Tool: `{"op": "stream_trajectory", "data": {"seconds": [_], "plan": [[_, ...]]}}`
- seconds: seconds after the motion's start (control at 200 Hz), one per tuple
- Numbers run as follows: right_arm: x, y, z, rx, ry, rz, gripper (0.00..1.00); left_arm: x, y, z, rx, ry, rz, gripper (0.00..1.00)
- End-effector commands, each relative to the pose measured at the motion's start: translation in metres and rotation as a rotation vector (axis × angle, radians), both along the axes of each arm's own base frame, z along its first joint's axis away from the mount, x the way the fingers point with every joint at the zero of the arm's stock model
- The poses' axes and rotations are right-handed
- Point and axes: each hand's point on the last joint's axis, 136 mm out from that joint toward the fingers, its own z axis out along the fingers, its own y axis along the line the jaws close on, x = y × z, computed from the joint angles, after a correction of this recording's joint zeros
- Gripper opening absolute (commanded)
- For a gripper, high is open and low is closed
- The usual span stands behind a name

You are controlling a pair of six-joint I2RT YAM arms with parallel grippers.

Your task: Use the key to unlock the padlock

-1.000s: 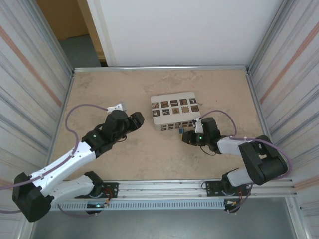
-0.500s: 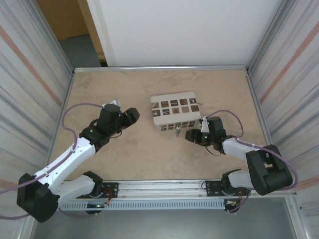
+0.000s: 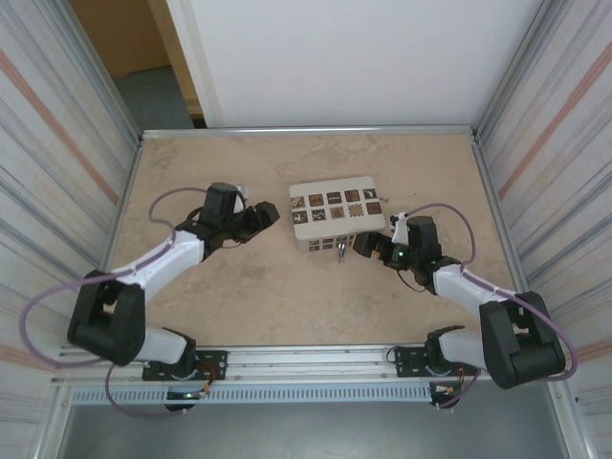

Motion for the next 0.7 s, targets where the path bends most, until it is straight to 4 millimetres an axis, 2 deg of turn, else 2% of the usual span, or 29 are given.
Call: {"op": "stream_trajectory", "data": {"seconds": [0.0, 0.165, 0.286, 0.486, 0.696], "plan": [[0.014, 0.009, 0.019, 0.044, -0.039, 0.03, 1.0, 0.012, -0.037, 0.027, -0.1, -0.067, -0.18, 0.7], [0.023, 0.013, 0.02, 0.04, -0.055, 0.046, 0.99, 0.03, -0.052, 0.009, -0.082, -0.008, -0.222, 0.68], [0.03, 0.016, 0.019, 0.036, -0.065, 0.068, 0.99, 0.033, -0.06, -0.011, -0.057, 0.073, -0.246, 0.62], [0.038, 0.021, 0.018, -0.008, -0.092, 0.133, 0.99, 0.022, -0.072, -0.038, -0.006, 0.149, -0.294, 0.59], [0.052, 0.021, 0.02, -0.032, -0.133, 0.171, 0.99, 0.007, -0.066, -0.06, 0.075, 0.192, -0.286, 0.55]]}}
